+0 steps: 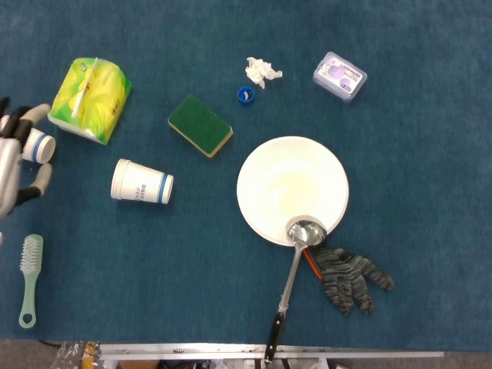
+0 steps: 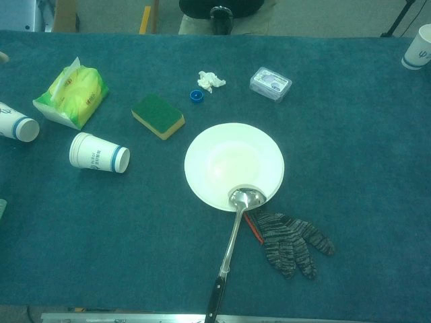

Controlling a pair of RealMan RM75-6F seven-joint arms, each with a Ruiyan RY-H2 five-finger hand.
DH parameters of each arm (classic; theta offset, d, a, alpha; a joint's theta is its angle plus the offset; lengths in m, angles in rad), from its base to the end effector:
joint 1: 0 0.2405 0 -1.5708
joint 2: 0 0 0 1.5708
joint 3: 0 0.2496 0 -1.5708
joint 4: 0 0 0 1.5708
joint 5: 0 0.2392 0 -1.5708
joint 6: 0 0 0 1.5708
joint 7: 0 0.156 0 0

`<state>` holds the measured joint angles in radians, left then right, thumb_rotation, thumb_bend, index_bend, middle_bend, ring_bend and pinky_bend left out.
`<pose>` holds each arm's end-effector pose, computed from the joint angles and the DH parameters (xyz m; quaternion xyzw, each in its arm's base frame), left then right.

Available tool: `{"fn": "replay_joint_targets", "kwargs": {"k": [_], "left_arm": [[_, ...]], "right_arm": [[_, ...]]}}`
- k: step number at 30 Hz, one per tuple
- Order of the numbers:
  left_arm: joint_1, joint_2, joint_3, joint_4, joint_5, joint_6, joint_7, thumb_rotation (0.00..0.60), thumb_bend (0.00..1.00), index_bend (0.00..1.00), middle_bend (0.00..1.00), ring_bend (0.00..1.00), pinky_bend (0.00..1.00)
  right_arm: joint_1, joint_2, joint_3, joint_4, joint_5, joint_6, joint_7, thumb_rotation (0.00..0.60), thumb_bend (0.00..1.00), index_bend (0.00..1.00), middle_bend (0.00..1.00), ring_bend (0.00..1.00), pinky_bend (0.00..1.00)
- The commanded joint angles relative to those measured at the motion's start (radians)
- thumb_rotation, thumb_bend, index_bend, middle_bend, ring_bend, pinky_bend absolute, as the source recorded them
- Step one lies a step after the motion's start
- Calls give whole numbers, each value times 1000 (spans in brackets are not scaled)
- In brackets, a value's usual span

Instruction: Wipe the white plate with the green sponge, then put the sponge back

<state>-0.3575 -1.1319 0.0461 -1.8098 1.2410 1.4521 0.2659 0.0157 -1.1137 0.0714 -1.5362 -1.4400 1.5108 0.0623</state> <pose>-0.2612 0.2410 0.0981 -0.6277 -0.3893 -0.3500 0.5761 -0.3513 -0.1772 0.1516 0.5522 -0.3988 0.3693 0.6322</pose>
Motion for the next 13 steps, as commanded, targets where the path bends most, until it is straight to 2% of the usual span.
{"fn": "replay_joint_targets", "kwargs": {"k": [1, 13], "left_arm": [[37, 10, 10, 21, 19, 18, -15, 600, 331, 169, 190, 56, 181], [118, 1, 7, 80, 88, 43, -106, 600, 331, 169, 205, 55, 180]], "right_arm": [[-4, 0, -1, -1, -2, 5, 2, 600, 262, 299, 293, 200, 322], [-27, 9, -5, -13, -14, 35, 3, 600, 261, 299, 293, 200, 322]]}}
